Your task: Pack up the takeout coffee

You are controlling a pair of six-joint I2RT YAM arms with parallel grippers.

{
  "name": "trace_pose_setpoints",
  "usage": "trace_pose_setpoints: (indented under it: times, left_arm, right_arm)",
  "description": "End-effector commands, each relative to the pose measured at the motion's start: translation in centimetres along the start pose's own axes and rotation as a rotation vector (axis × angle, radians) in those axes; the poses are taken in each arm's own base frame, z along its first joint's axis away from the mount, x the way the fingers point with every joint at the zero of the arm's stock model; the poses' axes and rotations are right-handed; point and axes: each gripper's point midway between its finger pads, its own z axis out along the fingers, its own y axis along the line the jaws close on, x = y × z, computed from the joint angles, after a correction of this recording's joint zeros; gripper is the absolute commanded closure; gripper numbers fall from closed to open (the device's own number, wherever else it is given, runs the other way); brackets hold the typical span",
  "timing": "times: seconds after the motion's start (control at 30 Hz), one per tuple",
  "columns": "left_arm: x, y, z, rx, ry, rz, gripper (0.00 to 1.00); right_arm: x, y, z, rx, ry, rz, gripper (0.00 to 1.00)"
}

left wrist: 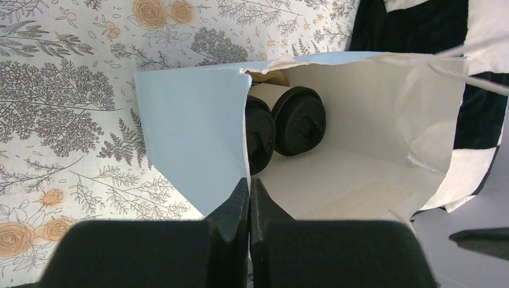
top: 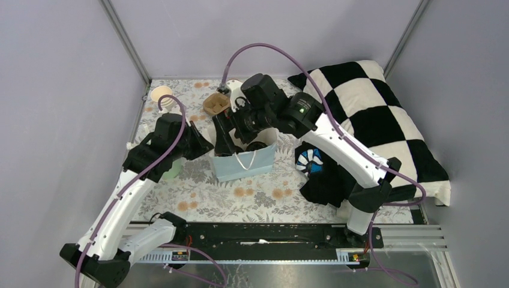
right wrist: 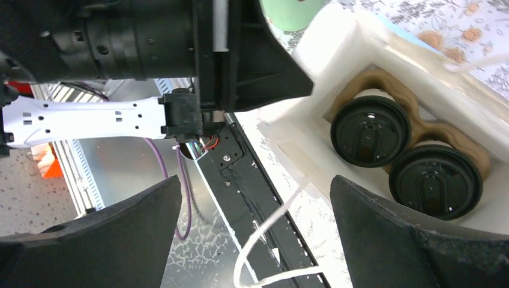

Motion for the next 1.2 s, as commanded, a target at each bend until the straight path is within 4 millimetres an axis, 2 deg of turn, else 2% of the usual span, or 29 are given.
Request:
trace_pose_setpoints:
  times: [0.0, 0.07, 0.17, 0.33, 0.4, 0.57, 0.67, 0.8, 0.9, 1.03, 1.17]
  left_arm:
    - [-1.9, -1.2, -0.7, 0.020, -0.057, -0.011, 1.00]
    - [-2.1, -0.6, -0.5, -0.011, -0.073, -0.025, 1.00]
    - [-2.4, 0.0, -0.3, -0.040, -0.085, -0.032, 1.00]
    - [-3.1, 0.6, -0.2, -0.082, -0.111, -0.041, 0.91]
    - [-3.7, 0.8, -0.4, -0.100, -0.126, -0.040, 0.83]
    - [-6.0, 0.2, -2.0, -0.124, -0.184, 0.030, 0.43]
    - [-7.6, 0.8, -3.7, -0.194, -0.231, 0.075, 0.32]
    - [-9.8, 4.2, -6.0, -0.425, -0.287, 0.139, 0.22]
    - [-11.1, 7.4, -6.7, -0.602, -0.269, 0.182, 0.19]
    - [-12.3, 10.7, -5.3, -0.707, -0.194, 0.194, 0.18]
    - [-12.5, 11.7, -3.2, -0.715, -0.138, 0.205, 0.21]
  right_arm:
    - [-0.2, -0.8, -1.7, 0.043, 0.004, 0.052, 0.00]
    - [-1.2, -1.8, -2.9, 0.117, -0.050, 0.039, 0.00]
    - [-3.5, -3.3, -5.6, 0.239, -0.162, 0.014, 0.00]
    - [-6.3, -5.0, -10.1, 0.376, -0.319, -0.012, 0.00]
    - [-6.9, -5.3, -11.4, 0.406, -0.362, -0.025, 0.00]
    - [-7.3, -5.9, -13.4, 0.459, -0.412, -0.061, 0.00]
    - [-7.0, -6.3, -13.8, 0.485, -0.402, -0.078, 0.00]
    - [-6.6, -6.8, -14.7, 0.521, -0.388, -0.116, 0.00]
    - [-6.3, -7.2, -15.0, 0.540, -0.372, -0.149, 0.00]
    - [-5.7, -7.5, -15.0, 0.554, -0.343, -0.184, 0.00]
    - [-5.2, -7.8, -15.4, 0.565, -0.330, -0.211, 0.00]
